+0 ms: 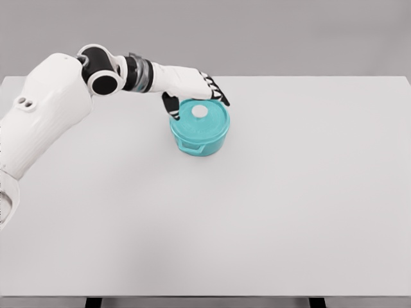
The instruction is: Open the lid of the pot with left arm
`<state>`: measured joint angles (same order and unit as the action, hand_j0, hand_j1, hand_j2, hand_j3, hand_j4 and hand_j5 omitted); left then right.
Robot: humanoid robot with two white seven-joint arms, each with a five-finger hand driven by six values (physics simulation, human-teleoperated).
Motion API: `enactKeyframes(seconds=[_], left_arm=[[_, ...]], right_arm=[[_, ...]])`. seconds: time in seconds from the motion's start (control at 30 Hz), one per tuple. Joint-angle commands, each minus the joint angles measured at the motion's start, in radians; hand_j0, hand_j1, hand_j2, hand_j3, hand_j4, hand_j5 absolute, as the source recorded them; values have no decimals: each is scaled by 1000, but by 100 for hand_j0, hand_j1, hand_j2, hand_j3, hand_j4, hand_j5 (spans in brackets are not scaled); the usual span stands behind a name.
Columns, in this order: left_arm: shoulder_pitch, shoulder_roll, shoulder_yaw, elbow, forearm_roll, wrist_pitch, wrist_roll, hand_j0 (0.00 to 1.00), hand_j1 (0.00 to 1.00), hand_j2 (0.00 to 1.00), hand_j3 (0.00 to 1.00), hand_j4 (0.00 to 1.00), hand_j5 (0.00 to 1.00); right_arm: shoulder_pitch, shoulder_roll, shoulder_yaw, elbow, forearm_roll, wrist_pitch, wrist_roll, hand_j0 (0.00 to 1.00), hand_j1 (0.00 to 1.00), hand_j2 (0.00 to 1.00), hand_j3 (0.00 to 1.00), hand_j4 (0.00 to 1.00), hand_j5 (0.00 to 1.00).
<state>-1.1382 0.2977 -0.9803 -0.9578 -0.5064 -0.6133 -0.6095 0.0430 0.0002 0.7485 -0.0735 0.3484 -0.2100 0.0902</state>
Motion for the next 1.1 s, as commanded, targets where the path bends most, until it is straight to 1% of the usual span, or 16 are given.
enactKeyframes(seconds=[0.0, 0.03, 0.07, 0.13, 0.17, 0.37, 0.5, 0.6, 0.7, 0.73, 0.8, 1.0, 1.07], left_arm=[[0, -34, 2, 60, -27, 2, 0, 95, 95, 95, 95, 95, 95], [0, -34, 2, 62, -30, 2, 0, 93, 93, 93, 93, 93, 93], [0, -34, 2, 62, -30, 2, 0, 93, 93, 93, 93, 93, 93], [0, -35, -20, 60, -30, 2, 0, 91, 91, 91, 91, 91, 91], [0, -41, -21, 60, -30, 2, 0, 88, 88, 88, 88, 88, 88], [-3, -41, -18, 60, -29, 2, 0, 86, 86, 86, 86, 86, 86], [-29, -35, -17, 50, -17, 2, 0, 86, 86, 86, 86, 86, 86], [-34, -28, -17, 45, 19, 2, -1, 86, 86, 86, 86, 86, 86], [-28, 0, -20, -22, 43, 2, -1, 86, 86, 86, 86, 86, 86], [-23, 8, -21, -41, 43, 2, -1, 84, 84, 84, 84, 84, 84], [-18, 8, -23, -42, 43, 2, -1, 80, 80, 80, 80, 80, 80], [-15, 11, -44, -38, 40, 2, -1, 79, 79, 79, 79, 79, 79], [-17, 26, -66, -38, 39, 2, -1, 79, 79, 79, 79, 79, 79]], right_arm=[[0, 0, 0, 0, 0, 0, 0, 100, 100, 100, 100, 100, 100], [0, 0, 0, 0, 0, 0, 0, 100, 100, 100, 100, 100, 100], [0, 0, 0, 0, 0, 0, 0, 100, 100, 100, 100, 100, 100], [0, 0, 0, 0, 0, 0, 0, 100, 100, 100, 100, 100, 100], [0, 0, 0, 0, 0, 0, 0, 100, 100, 100, 100, 100, 100], [0, 0, 0, 0, 0, 0, 0, 100, 100, 100, 100, 100, 100], [0, 0, 0, 0, 0, 0, 0, 100, 100, 100, 100, 100, 100], [0, 0, 0, 0, 0, 0, 0, 100, 100, 100, 100, 100, 100], [0, 0, 0, 0, 0, 0, 0, 100, 100, 100, 100, 100, 100], [0, 0, 0, 0, 0, 0, 0, 100, 100, 100, 100, 100, 100], [0, 0, 0, 0, 0, 0, 0, 100, 100, 100, 100, 100, 100], [0, 0, 0, 0, 0, 0, 0, 100, 100, 100, 100, 100, 100], [0, 0, 0, 0, 0, 0, -1, 100, 100, 100, 100, 100, 100]])
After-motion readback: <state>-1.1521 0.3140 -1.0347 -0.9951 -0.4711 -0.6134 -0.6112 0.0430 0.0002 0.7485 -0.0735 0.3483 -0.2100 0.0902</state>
